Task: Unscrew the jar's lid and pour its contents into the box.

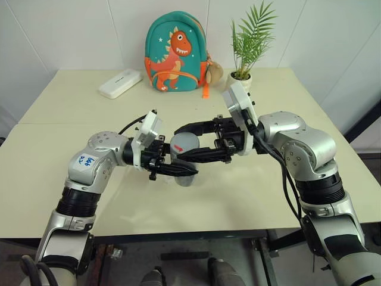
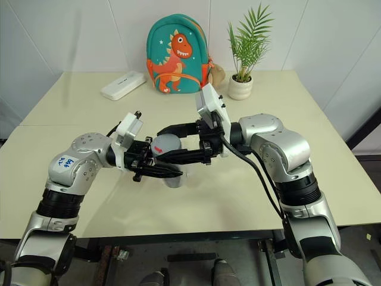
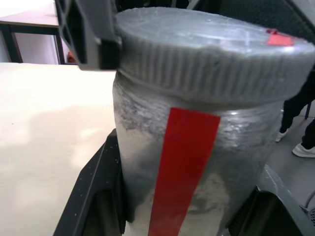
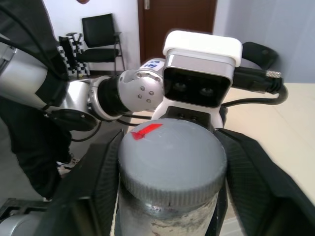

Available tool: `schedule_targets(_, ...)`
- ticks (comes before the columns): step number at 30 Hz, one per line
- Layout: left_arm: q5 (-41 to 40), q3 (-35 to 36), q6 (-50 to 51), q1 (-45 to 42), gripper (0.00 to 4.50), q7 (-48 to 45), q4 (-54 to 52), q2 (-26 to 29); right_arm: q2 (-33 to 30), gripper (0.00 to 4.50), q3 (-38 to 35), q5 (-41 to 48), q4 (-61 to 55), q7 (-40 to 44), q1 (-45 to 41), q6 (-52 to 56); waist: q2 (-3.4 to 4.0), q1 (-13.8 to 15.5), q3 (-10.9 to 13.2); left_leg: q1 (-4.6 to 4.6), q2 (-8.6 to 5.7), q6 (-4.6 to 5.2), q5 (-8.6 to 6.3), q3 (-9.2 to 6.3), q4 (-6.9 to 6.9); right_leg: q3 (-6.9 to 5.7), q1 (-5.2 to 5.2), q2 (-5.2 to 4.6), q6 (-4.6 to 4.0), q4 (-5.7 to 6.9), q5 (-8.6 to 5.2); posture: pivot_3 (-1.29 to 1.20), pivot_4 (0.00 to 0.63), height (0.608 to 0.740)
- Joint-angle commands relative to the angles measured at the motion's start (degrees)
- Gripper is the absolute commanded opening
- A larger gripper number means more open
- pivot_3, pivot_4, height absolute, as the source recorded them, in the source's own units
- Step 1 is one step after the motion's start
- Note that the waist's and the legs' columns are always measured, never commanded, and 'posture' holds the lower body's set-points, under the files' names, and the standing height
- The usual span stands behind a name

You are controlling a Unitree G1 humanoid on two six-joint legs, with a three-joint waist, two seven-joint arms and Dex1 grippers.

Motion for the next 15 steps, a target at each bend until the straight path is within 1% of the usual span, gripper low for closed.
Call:
schedule_targets(1, -0.9, 2.3, 0.0, 0.0, 1.98, 0.5, 0.3, 1.0, 0.2, 4.23, -3.3, 0.7, -1.6, -2.3, 0.1, -0.7, 0.00, 0.0, 0.0, 0.00, 0.00, 0.00, 0.00, 0.00, 0.00, 0.00, -0.01, 0.00, -0.01, 0.03, 0.00, 0.00, 0.150, 0.740)
schedule_targets(2, -0.9, 2.5, 0.1, 0.0, 1.98, 0.5, 0.4, 1.2, 0.0, 4.47, -3.6, 0.9, -1.6, -2.6, 0.2, -0.5, 0.00, 0.1, 0.0, -0.01, 0.00, 0.00, 0.00, 0.00, 0.00, 0.00, -0.03, 0.00, -0.01, 0.04, -0.01, 0.00, 0.150, 0.740)
schedule_targets(8, -0.4, 3.0, 0.0, 0.3, 1.98, 1.3, 0.4, 1.8, -1.3, 4.47, -4.1, -0.3, -2.3, -3.2, 1.0, -1.4, 0.00, 0.2, 0.0, -0.02, 0.00, -0.01, 0.00, 0.00, 0.00, 0.00, -0.04, 0.00, -0.03, 0.04, -0.02, 0.00, 0.150, 0.740)
schedule_targets(15, 0.7, 2.9, -0.9, 0.4, 1.98, 3.3, 0.7, 1.7, 1.9, 4.47, -3.1, 0.0, -6.1, -8.7, 1.8, 0.3, 0.00, 0.2, 0.0, -0.03, 0.00, -0.01, 0.01, 0.01, 0.00, 0.01, -0.11, 0.01, -0.05, 0.14, -0.03, 0.00, 0.150, 0.740)
